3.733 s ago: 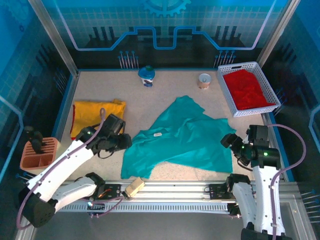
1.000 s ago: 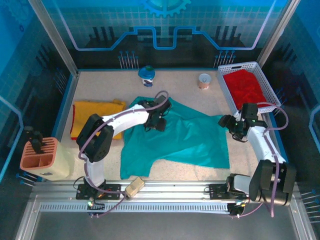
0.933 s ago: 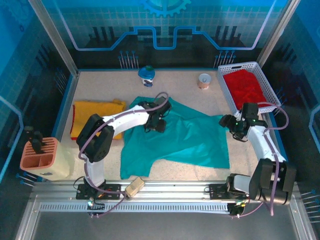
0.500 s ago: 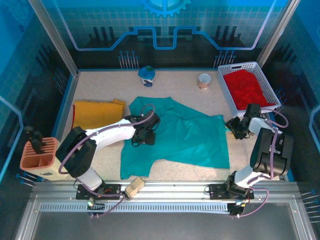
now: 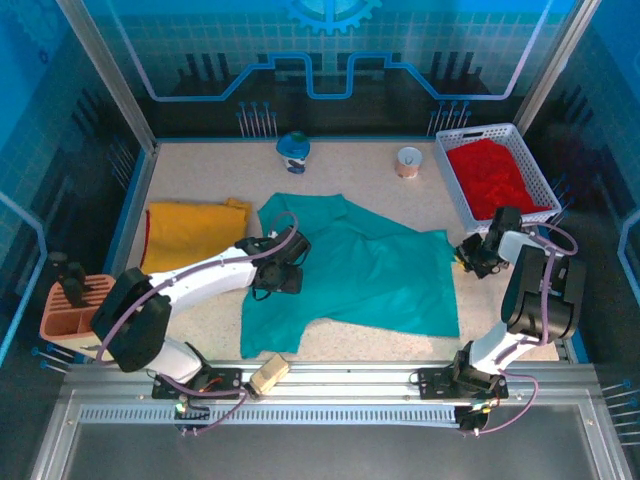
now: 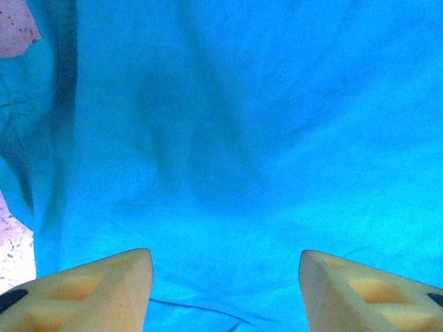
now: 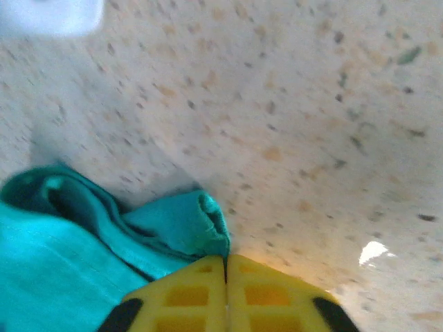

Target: Fold and stack the t-shirts

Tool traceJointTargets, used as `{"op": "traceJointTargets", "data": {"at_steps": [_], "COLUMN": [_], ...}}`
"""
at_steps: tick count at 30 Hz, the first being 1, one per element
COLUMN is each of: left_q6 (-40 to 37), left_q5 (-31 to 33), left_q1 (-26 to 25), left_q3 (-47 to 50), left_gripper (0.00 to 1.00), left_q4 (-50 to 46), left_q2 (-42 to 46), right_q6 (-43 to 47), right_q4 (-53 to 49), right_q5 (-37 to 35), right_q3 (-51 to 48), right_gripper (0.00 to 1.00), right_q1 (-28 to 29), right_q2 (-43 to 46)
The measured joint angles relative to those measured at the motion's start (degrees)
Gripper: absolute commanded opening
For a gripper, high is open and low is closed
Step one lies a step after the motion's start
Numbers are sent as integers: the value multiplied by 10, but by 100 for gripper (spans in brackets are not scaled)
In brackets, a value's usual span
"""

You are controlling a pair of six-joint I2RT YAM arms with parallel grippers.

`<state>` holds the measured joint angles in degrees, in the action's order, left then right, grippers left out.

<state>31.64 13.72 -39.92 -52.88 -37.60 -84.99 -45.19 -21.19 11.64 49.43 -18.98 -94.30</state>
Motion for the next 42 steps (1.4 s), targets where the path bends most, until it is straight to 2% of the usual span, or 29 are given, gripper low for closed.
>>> {"op": "traceJointTargets", "data": {"at_steps": [8,15,24,25,28,32,33,38,42], "left_q6": [14,24,29,30,30,30,30,30,28], "left_q5": [2,1,-3,-5,-7,-7,-7,-7,-11], "left_q1": [4,36,54,54,54,54,55,60,69], "left_q3": [36,84,118,121,122,122,122,122,122], "left_gripper": [58,58,58,58,58,58,58,58,58], "left_q4": [-1,-5,2,2,5,5,5,5,4], "left_q2": [10,51,57,57,57,57,57,57,59], "right_q6": [18,47,92,94,100,109,113,130,130], "right_q4": [2,-25,-28,-30,-52,-85,-94,-108,-122], "right_q5": [-16,-61,-110,-113,-117,-116,-116,-114,-114], "right_q3": [89,166,326,343,410,447,443,342,220], "right_gripper": [0,0,0,9,53,89,93,94,86], "right_q1": [39,97,158,160,160,161,161,167,161], "right_q2": [-1,-5,-90,-103,-154,-186,-184,-116,-28]}}
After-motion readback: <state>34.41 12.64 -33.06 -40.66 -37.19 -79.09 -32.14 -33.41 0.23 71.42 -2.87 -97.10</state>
